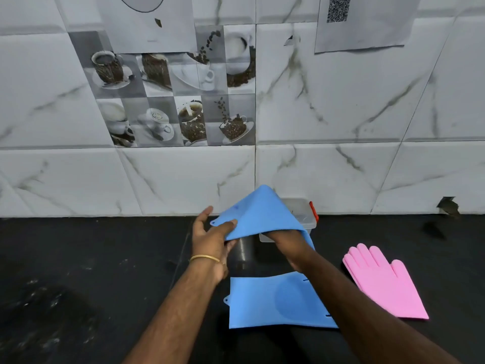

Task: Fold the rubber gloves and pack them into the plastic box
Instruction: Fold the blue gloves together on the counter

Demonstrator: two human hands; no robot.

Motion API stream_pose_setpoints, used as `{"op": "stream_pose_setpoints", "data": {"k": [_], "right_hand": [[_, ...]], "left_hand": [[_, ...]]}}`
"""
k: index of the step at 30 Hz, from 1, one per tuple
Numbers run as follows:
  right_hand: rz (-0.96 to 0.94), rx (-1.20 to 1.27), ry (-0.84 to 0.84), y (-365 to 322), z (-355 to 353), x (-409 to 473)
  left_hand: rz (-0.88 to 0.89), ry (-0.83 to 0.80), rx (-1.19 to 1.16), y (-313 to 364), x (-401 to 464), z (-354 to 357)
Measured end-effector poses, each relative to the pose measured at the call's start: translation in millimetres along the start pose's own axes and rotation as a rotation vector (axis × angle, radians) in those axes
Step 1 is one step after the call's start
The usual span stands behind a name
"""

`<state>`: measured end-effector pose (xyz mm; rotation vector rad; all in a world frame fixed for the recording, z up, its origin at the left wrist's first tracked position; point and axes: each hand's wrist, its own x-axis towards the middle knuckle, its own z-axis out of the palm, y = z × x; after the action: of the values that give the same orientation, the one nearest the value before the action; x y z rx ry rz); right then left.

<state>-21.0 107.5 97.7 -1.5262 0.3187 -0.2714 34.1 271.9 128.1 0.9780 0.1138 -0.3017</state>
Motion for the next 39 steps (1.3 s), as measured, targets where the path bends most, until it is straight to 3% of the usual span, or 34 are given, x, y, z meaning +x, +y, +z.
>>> {"op": "stream_pose_setpoints", "data": {"k": [2,4,6,12,13,14,16,17,19,21,23,28,39], "right_hand": [[0.036,-0.155,0.009,3,-10,-1],[0.172,-0.482,0.059,15,-17,2],[0.388,-0.531,0.252,10,-4,19],[0.484,-0.507,0.761,71,-10,-43],[0.544,-0.368,0.66,79,-24,-58],[0.478,-0.257,0.638,84,-32,-58],[0.273,0.271,0.308,82,-58,-33],[0.18,0.476,0.223,74,-81,-34],[0.197,0.832,0.285,64,-100,-44],[0.242,0.998,0.292,72,-100,-48],[0.267,1.014,0.32,74,-93,-52],[0.28,0.61,0.518,88,-82,-58],[0.31,0.554,0.582,113,-85,-85]], "left_hand": [[-0.099,-0.109,0.176,3,2,-10],[-0.121,-0.13,0.304,2,7,-19],[-0.095,-0.114,0.381,-2,11,-27],[-0.051,-0.183,0.552,-32,7,-50],[-0.043,-0.19,0.56,-38,5,-52],[-0.038,-0.192,0.554,-43,4,-53],[-0.038,-0.192,0.538,-52,2,-56],[-0.04,-0.193,0.539,-55,2,-57],[-0.054,-0.198,0.543,-62,2,-62],[-0.067,-0.211,0.56,-69,1,-67],[-0.062,-0.236,0.601,-77,1,-72],[-0.033,-0.29,0.685,-93,2,-85],[-0.041,-0.278,0.902,-115,-3,-113]]}}
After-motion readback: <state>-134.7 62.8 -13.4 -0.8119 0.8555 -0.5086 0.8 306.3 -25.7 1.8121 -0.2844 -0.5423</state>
